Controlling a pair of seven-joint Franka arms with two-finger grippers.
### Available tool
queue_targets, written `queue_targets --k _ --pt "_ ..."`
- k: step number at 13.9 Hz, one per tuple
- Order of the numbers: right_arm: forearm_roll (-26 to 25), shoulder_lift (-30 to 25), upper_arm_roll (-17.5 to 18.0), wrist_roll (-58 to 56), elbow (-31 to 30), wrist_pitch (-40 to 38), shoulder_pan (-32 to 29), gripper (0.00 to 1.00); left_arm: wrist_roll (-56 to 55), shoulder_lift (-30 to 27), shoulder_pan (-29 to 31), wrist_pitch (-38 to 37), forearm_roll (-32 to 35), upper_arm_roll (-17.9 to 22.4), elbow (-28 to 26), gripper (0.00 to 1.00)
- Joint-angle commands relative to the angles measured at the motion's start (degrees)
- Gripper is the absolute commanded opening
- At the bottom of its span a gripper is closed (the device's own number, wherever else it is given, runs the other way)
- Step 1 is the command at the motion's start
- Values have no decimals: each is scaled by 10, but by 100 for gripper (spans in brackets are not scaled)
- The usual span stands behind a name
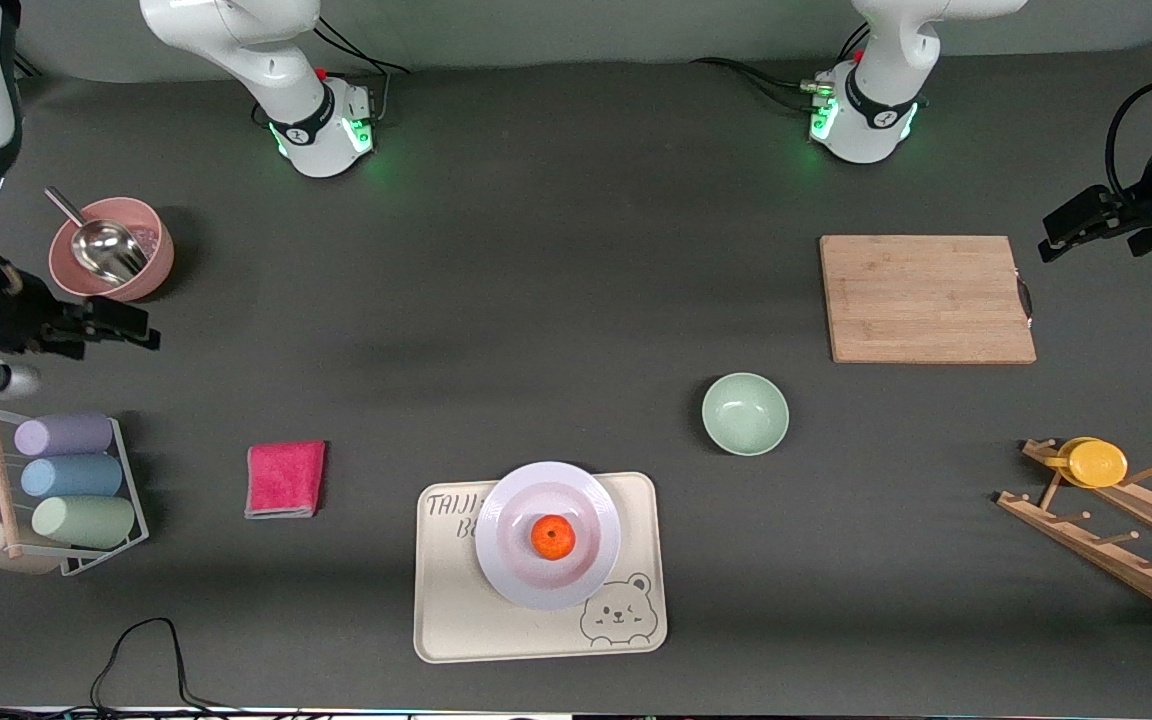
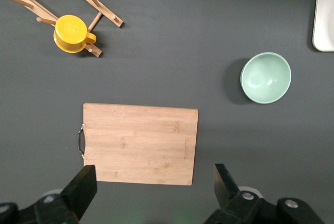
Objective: Place orange and plate with both arms
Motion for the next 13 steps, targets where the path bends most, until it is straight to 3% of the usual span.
queue_targets --k 1,13 --pt "-35 -25 11 31 -21 -17 -3 100 24 4 2 -22 2 6 16 100" --pt "-36 -25 5 35 -42 -2 0 100 23 5 1 -24 2 6 17 100"
